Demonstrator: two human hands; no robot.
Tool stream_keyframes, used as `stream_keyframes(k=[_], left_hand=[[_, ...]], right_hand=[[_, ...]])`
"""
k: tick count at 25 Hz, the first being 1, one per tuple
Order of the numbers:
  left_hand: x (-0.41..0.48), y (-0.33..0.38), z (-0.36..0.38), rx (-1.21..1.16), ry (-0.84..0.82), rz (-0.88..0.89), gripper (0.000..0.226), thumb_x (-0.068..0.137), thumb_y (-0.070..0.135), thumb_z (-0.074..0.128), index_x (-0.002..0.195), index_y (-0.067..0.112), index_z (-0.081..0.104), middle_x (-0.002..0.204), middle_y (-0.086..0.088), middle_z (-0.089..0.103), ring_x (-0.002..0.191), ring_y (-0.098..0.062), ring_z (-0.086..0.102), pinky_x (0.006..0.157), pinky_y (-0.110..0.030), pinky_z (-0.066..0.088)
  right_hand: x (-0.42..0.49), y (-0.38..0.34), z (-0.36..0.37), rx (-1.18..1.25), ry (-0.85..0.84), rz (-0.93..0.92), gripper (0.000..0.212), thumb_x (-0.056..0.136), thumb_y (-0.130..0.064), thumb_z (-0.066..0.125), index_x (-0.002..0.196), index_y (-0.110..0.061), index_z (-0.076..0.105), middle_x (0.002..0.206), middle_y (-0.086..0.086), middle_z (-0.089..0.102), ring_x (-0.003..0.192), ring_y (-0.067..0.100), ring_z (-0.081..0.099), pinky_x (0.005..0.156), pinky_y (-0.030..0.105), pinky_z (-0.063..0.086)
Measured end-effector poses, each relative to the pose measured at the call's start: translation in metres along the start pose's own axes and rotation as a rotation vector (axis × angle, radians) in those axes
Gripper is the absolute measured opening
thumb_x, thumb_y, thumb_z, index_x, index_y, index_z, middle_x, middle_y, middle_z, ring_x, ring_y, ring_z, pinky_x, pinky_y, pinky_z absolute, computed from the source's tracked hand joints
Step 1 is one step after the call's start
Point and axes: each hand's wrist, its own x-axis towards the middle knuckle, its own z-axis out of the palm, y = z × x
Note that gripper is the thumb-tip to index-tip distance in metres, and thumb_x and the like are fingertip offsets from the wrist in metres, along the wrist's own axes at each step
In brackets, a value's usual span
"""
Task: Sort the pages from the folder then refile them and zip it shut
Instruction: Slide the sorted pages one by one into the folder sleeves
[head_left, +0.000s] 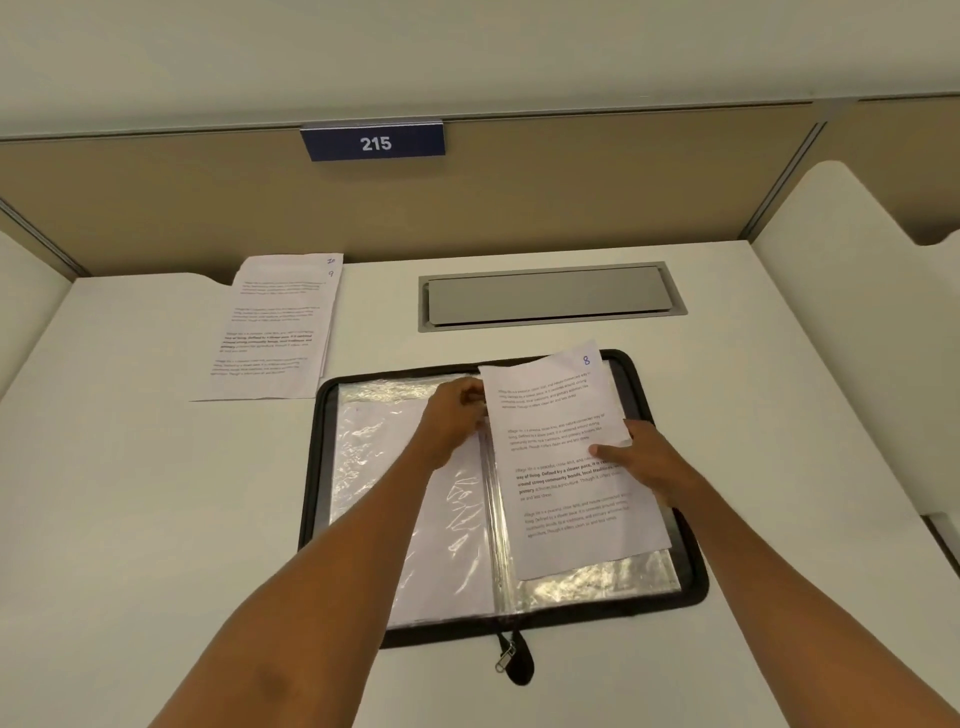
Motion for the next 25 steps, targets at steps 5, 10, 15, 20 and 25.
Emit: stream_keyframes(k=[5,10,15,20,25], left_hand=[[0.024,0.007,0.022,0.593,0.107,0.3,0.027,0.093,0.02,0.07,0.12,0.018,0.074,0.12,0.0,0.072,0.113,-0.023,0.062,0.097,-0.042,0.05],[0.05,0.012,0.03,0.855,0.078,0.283,0.035,0.1,0.014,0.061,0.135,0.016,0.067,0.134,-0.008,0.059,0.13,-0.028,0.048,0.107,-0.044,0.029],[0.066,0.016,0.027,0.902,0.005,0.384,0.022,0.096,0.012,0.064,0.115,0.017,0.074,0.111,-0.006,0.064,0.112,-0.027,0.053,0.096,-0.042,0.034],[0.074,0.015,0.018,0.986,-0.018,0.555,0.007,0.094,0.015,0.073,0.1,0.019,0.071,0.095,0.0,0.067,0.1,-0.025,0.057,0.093,-0.038,0.034],[0.074,0.006,0.014,0.972,0.048,0.684,0.006,0.094,0.019,0.074,0.1,0.019,0.074,0.089,0.002,0.073,0.093,-0.025,0.061,0.093,-0.039,0.034]], right_hand=[[0.003,0.004,-0.02,-0.072,0.033,0.006,0.025,0.093,-0.018,0.075,0.117,-0.021,0.07,0.112,0.0,0.076,0.095,0.018,0.075,0.08,0.033,0.061],[-0.002,0.0,-0.04,-0.082,0.071,-0.037,0.03,0.094,-0.014,0.073,0.124,-0.021,0.07,0.115,-0.004,0.076,0.097,0.013,0.075,0.08,0.029,0.06],[-0.004,-0.014,-0.058,-0.019,0.154,-0.07,0.025,0.094,-0.013,0.074,0.115,-0.026,0.071,0.106,-0.014,0.076,0.09,0.007,0.075,0.069,0.018,0.058],[0.004,-0.039,-0.071,0.018,0.293,-0.174,0.026,0.093,-0.015,0.074,0.117,-0.024,0.07,0.108,-0.012,0.075,0.095,0.01,0.075,0.08,0.025,0.061],[0.026,-0.085,-0.072,-0.123,0.436,-0.365,0.028,0.098,-0.019,0.07,0.125,-0.017,0.07,0.116,-0.004,0.074,0.101,0.012,0.073,0.086,0.029,0.059]])
